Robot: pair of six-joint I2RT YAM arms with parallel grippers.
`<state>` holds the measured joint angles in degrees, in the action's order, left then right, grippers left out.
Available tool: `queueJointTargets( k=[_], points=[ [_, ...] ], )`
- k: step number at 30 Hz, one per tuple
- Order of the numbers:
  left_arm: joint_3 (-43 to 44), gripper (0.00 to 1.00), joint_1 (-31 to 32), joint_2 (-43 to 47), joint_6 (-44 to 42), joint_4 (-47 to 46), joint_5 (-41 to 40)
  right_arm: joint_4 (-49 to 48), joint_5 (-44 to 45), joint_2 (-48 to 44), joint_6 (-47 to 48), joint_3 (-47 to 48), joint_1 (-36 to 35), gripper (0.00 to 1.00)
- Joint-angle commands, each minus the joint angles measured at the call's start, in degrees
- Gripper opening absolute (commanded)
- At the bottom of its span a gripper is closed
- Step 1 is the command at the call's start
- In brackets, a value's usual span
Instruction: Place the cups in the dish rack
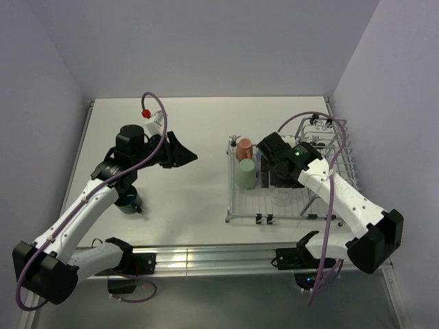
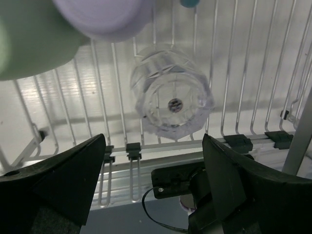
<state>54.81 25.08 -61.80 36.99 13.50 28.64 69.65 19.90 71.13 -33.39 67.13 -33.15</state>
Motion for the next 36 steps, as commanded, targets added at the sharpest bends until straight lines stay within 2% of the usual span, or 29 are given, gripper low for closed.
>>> queueJointTargets(
  k=[1, 4, 7, 8, 12, 16, 18, 22, 25, 30, 36],
  points=[
    [3.5, 0.47, -0.1, -0.5, -1.7, 4.5, -5.1, -0.7, -0.7, -2.2, -0.3, 4.2, -2.5, 0.88],
    [5.5, 0.47, -0.2, 0.4, -1.1, 8.8, -13.7, -2.1, -2.1, -2.9, -0.2, 6.4, -5.3, 0.87],
    [8.8, 0.46, -0.1, 1.9, 0.1, 18.8, -27.1, -8.3, -4.8, -4.2, 0.4, 7.7, -8.0, 0.86],
    [10.0, 0.46, -0.3, 3.0, 0.8, 24.6, -35.7, -10.0, -6.2, -4.3, 0.5, 7.8, -8.5, 0.86],
    [11.6, 0.52, -1.1, 5.1, 4.6, 38.4, -49.6, -19.2, -10.9, -4.2, 2.5, 8.2, -10.9, 0.84],
    [10.8, 0.54, -1.7, 6.2, 11.1, 46.4, -54.0, -25.7, -14.1, -0.9, 4.2, 9.0, -12.3, 0.83],
    [8.4, 0.54, -2.0, 6.9, 12.4, 46.8, -53.8, -26.8, -14.6, 0.1, 5.0, 8.9, -12.9, 0.83],
    [3.0, 0.46, -2.3, 7.3, 18.2, 46.8, -55.2, -30.8, -17.0, -1.1, 5.7, 6.1, -13.6, 0.82],
    [0.9, 0.47, -3.2, 7.0, 20.4, 45.9, -56.8, -32.3, -17.6, -2.8, 6.1, 3.6, -13.9, 0.82],
    [-2.9, 0.48, -5.3, 5.6, 21.6, 43.9, -57.2, -33.3, -17.8, -5.5, 6.2, 0.5, -13.8, 0.82],
    [-3.4, 0.49, -8.7, 2.0, 18.2, 39.8, -56.6, -33.9, -18.1, -7.2, 5.9, -0.2, -13.9, 0.82]
  ],
)
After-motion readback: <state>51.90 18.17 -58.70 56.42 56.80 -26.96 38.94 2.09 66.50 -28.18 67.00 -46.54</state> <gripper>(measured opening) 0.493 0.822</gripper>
